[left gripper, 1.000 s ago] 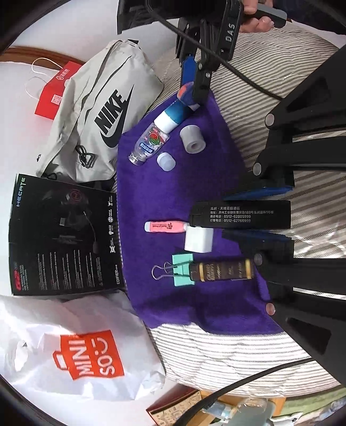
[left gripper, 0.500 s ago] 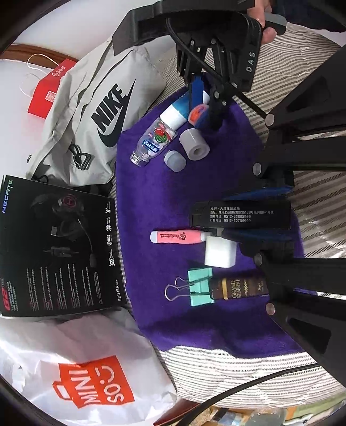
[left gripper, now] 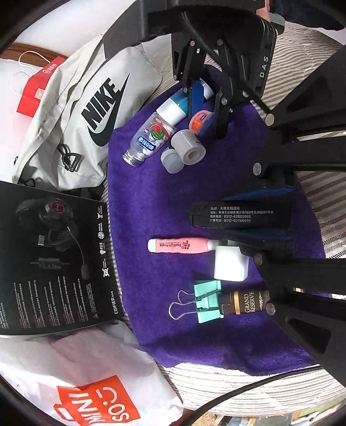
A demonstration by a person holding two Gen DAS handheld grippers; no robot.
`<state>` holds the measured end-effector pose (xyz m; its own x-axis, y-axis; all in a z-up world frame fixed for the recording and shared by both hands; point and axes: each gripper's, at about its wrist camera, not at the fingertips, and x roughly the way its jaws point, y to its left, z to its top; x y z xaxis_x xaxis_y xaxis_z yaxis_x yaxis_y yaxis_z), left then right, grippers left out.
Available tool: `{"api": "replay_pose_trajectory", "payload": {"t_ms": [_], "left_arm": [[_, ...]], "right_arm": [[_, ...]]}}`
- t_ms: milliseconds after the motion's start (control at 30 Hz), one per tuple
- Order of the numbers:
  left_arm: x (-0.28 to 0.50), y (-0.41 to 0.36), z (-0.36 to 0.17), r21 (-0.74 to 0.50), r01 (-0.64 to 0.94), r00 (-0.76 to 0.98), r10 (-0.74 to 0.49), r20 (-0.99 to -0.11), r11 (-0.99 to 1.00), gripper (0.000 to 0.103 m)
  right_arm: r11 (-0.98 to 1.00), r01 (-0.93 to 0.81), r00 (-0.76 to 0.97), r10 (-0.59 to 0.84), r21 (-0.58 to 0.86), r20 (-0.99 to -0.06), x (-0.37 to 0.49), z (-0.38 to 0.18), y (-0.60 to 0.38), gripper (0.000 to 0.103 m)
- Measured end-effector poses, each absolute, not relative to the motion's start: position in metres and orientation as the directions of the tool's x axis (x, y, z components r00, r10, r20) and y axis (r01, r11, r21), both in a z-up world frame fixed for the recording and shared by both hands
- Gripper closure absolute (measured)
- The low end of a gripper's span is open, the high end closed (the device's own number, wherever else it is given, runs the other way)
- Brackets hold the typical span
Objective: Organize rigid objects
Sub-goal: 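Carry the power bank and Vaseline tin onto the purple towel and release both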
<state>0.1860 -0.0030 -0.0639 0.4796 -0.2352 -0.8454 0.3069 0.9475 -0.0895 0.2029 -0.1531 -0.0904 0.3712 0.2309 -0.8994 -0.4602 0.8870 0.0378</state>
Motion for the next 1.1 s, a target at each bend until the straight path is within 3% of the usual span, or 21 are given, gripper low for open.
{"api": "replay_pose_trajectory", "payload": {"t_ms": [467,1100], "left_arm": [[0.195,-0.014,-0.073,-0.086,0.337,0.446,-0.239,-0.863,0.938,0.082],[0.210,-0.040,-0.091,-0.018,0.362,0.412,-0.177,-0.894,0.932,0.081]], "right_arm": [[0.862,-0.501,0.320,0.274,0.083,-0.907,0.202,-0.086,-0.156,0.061],[0.902,-0.407,0.408,0.320,0.143,-0.855,0.165,-0.057,-0.192,0.055]]}}
